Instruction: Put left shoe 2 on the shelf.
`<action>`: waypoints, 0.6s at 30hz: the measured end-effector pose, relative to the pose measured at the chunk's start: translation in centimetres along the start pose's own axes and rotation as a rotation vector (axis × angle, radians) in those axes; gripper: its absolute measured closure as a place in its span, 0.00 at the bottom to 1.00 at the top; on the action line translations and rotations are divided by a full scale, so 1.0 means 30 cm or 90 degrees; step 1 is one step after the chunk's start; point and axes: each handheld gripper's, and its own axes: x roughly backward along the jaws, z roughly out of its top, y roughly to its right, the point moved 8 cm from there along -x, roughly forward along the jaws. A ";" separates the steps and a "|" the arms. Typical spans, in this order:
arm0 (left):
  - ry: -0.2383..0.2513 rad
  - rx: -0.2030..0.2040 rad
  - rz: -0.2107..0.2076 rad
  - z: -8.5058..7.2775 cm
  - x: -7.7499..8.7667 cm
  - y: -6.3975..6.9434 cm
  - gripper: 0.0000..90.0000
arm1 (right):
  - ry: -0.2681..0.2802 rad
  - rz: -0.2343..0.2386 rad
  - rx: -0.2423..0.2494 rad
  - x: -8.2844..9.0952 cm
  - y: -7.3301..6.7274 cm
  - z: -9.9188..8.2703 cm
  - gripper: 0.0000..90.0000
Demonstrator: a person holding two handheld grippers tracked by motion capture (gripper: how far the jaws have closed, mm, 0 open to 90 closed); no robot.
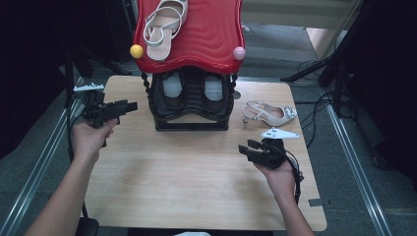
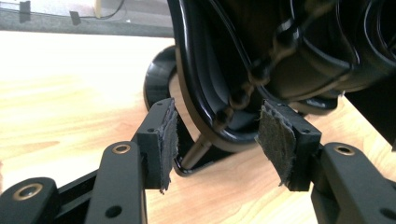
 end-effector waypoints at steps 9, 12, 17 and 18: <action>-0.030 0.003 -0.002 -0.100 -0.009 0.019 0.50 | -0.003 -0.007 -0.015 0.007 0.017 -0.001 0.65; -0.030 -0.001 -0.009 -0.125 -0.003 0.030 0.50 | -0.001 -0.009 -0.023 0.009 0.020 0.001 0.67; -0.018 -0.001 -0.028 -0.160 0.001 0.047 0.47 | 0.011 -0.008 -0.028 0.018 0.025 0.012 0.72; -0.027 0.000 -0.030 -0.169 0.000 0.049 0.47 | 0.009 -0.010 -0.031 0.019 0.028 0.010 0.73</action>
